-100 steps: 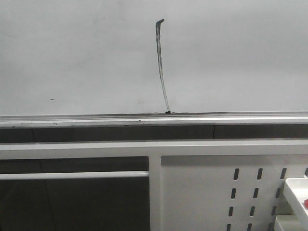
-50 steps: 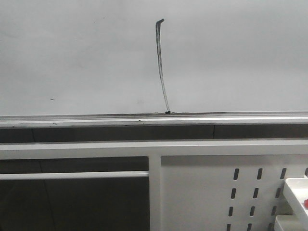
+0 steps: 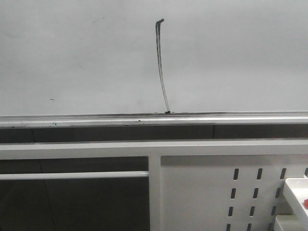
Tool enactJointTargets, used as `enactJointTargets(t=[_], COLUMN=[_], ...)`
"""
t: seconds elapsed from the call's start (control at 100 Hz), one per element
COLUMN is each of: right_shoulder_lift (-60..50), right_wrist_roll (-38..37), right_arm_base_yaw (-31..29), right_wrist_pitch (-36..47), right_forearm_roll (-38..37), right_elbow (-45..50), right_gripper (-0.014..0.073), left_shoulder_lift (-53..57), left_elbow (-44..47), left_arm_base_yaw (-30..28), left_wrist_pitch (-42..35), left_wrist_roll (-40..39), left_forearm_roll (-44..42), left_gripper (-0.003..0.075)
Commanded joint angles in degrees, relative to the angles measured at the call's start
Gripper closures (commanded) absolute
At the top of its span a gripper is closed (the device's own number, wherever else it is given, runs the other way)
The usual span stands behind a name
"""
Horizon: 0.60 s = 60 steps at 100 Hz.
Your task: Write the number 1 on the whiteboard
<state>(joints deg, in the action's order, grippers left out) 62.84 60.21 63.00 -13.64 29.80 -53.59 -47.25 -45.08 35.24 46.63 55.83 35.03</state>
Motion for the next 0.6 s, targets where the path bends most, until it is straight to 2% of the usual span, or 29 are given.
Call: enactJointTargets(t=[0.0, 0.59], right_shoulder_lift=[-1.1, 0.9], right_wrist_roll=[0.3, 0.3], right_arm_base_yaw=[0.2, 0.2], right_wrist_pitch=[1.3, -0.1], right_forearm_roll=[0.7, 0.7], right_elbow=[-1.9, -1.9], right_gripper=[0.0671, 0.0671], left_shoulder_lift=[0.2, 0.2], left_elbow=[-2.0, -2.5], left_arm_base_yaw=[-0.1, -0.1], left_wrist_pitch=[-4.7, -3.7], left_wrist_roll=[-0.2, -0.2], left_forearm_roll=[3.0, 5.3], left_gripper=[0.0491, 0.0503])
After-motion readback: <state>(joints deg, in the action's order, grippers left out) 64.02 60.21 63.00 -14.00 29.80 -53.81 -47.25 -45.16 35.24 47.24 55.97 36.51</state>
